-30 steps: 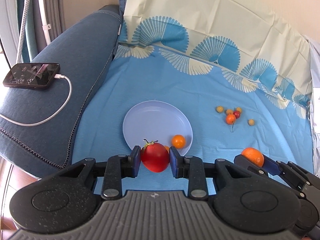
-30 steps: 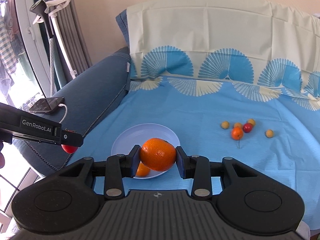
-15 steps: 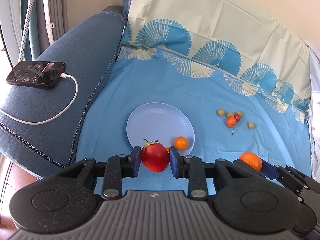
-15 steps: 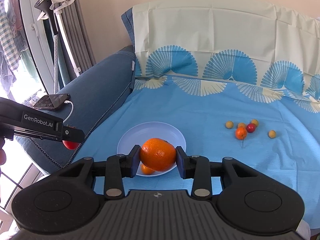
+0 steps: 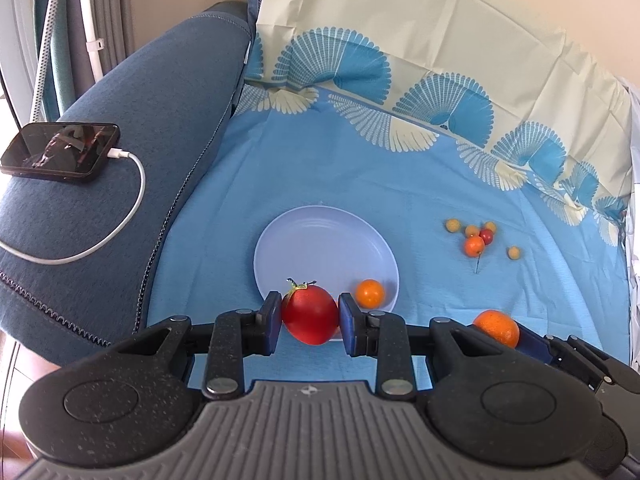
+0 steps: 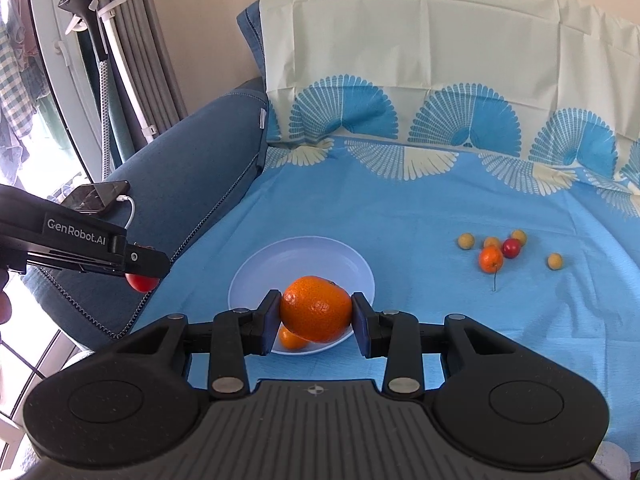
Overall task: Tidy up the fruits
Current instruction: 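Carry the tomato and tangerine over the plate with both tools, then open the left tool to drop the tomato while the right tool releases its tangerine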
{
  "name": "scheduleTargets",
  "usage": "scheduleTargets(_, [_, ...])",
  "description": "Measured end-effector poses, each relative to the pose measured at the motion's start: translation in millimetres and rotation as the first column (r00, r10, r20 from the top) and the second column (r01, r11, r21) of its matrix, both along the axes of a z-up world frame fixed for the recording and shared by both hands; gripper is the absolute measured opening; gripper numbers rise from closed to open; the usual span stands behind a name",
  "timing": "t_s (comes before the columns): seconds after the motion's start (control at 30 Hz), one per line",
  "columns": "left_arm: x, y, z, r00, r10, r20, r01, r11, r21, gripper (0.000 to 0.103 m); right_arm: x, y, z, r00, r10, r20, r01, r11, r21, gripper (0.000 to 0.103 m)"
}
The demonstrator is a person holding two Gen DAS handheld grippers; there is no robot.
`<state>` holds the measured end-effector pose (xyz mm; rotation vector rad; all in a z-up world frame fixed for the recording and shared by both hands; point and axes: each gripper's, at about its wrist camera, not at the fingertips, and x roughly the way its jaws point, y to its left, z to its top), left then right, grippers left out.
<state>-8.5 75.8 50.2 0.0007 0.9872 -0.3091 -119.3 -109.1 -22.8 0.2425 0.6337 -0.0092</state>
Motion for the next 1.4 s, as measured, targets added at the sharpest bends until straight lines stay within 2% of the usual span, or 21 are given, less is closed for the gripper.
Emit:
scheduleTargets(0.43, [50, -19, -29, 0.999, 0.004, -0.043, -0.002, 0.999, 0.036, 0.034, 48, -3, -20, 0.999, 0.021, -0.034, -0.021, 1.000, 0.001, 0.039])
scheduleTargets(1.03, [117, -50, -105, 0.993, -0.023, -0.116, 0.043, 0.984, 0.172, 0.033, 130, -1, -81, 0.987, 0.084, -0.139, -0.089, 0.995, -0.034, 0.039])
scheduleTargets(1.3, [132, -55, -130, 0.988, -0.031, -0.154, 0.062, 0.978, 0.200, 0.034, 151, 3, -102, 0.980, 0.109, -0.169, -0.122, 0.990, -0.065, 0.039])
scheduleTargets(1.37, [134, -57, -132, 0.987, -0.039, -0.153, 0.069, 0.978, 0.198, 0.049, 154, 4, -106, 0.978, 0.114, -0.174, -0.128, 0.989, -0.075, 0.039])
scheduleTargets(1.4, [133, -57, -131, 0.988, -0.040, -0.147, 0.069, 0.978, 0.196, 0.076, 155, 4, -108, 0.977, 0.118, -0.176, -0.133, 0.988, -0.080, 0.040])
